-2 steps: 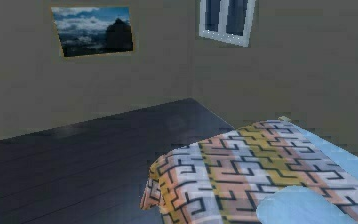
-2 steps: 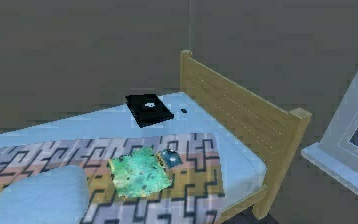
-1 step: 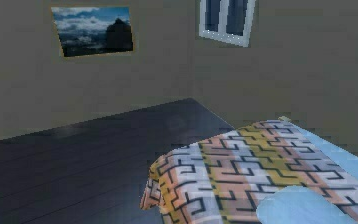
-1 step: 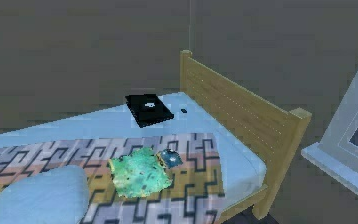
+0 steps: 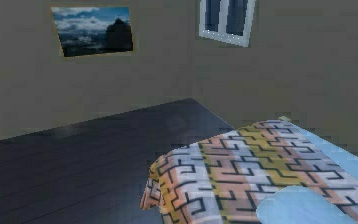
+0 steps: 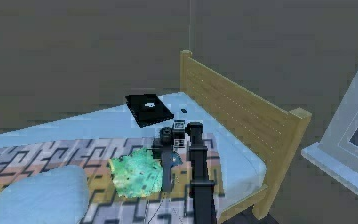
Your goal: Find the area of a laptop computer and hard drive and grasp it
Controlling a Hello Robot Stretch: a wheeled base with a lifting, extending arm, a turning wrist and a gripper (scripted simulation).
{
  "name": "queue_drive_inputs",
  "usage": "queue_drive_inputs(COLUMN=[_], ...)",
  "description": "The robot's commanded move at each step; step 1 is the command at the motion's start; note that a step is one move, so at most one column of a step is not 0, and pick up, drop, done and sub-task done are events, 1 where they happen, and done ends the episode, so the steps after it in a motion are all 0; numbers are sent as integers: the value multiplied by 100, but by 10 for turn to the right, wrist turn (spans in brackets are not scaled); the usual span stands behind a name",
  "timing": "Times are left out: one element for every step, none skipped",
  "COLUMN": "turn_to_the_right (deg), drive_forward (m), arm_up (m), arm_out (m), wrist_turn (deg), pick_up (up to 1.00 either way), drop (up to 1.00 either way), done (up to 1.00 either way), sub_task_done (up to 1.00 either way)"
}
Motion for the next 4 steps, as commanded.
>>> queue_drive_inputs(turn_to_the_right=[0, 0, 0, 0], drive_forward=[0, 0, 0, 0], arm_up=[0, 0, 0, -30], arm_out=[0, 0, 0, 0], wrist_turn=[450, 450, 390, 0], pick_up=[0, 0, 0, 0], drop=[0, 0, 0, 0], done=[0, 0, 0, 0], sub_task_done=[0, 0, 0, 0])
